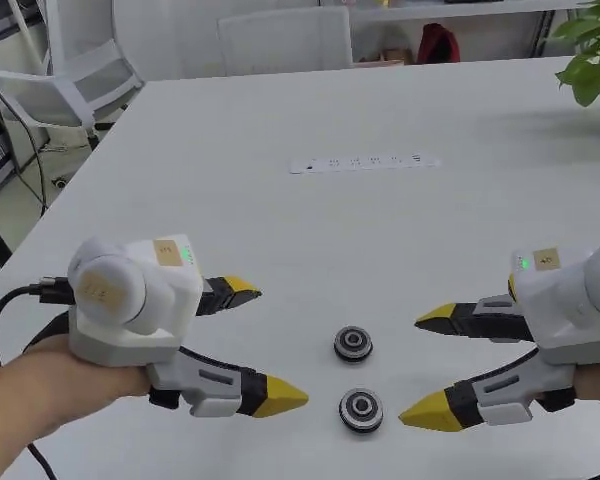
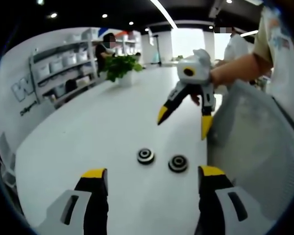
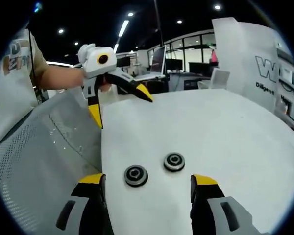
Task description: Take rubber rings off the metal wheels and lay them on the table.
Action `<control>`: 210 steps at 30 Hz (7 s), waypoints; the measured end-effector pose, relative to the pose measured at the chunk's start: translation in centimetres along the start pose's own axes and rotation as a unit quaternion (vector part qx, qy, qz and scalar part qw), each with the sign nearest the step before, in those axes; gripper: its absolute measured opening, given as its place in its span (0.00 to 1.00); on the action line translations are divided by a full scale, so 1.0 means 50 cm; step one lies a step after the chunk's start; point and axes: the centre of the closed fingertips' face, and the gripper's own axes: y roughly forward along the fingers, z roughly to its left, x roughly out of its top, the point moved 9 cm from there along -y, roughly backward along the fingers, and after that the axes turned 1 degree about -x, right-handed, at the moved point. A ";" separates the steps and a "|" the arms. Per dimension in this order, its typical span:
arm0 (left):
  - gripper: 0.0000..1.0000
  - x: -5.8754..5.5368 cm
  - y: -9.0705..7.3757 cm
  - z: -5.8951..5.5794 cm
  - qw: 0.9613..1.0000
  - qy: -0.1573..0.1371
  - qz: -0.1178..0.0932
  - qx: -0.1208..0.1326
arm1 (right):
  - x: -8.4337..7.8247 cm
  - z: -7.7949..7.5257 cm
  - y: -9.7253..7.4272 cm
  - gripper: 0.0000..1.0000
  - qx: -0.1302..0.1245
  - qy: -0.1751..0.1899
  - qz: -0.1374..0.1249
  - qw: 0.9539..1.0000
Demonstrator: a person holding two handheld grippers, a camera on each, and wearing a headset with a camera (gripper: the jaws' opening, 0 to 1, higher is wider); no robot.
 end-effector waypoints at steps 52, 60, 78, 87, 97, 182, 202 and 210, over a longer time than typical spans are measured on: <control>0.52 -0.026 0.097 -0.029 0.996 0.014 0.051 -0.070 | -0.034 0.004 0.068 0.43 0.062 -0.041 0.043 0.996; 0.49 -0.022 0.113 -0.038 0.995 0.019 0.053 -0.083 | -0.035 0.002 0.074 0.39 0.069 -0.045 0.045 0.996; 0.36 -0.032 0.148 -0.060 0.992 0.018 0.067 -0.110 | -0.046 0.005 0.083 0.31 0.080 -0.059 0.055 0.994; 0.30 -0.031 0.164 -0.071 0.990 0.021 0.068 -0.121 | -0.049 0.005 0.085 0.31 0.082 -0.057 0.055 0.994; 0.23 -0.028 0.178 -0.076 0.990 0.023 0.068 -0.125 | -0.050 0.005 0.086 0.31 0.083 -0.058 0.054 0.993; 0.13 -0.033 0.190 -0.093 0.994 0.057 0.047 -0.078 | -0.067 0.001 0.083 0.00 0.062 0.016 0.050 0.997; 0.13 -0.031 0.190 -0.095 0.994 0.060 0.051 -0.077 | -0.074 -0.008 0.067 0.00 0.071 0.163 0.022 0.984; 0.13 -0.030 0.189 -0.097 0.994 0.057 0.052 -0.073 | -0.073 -0.011 0.065 0.00 0.081 0.260 -0.009 0.962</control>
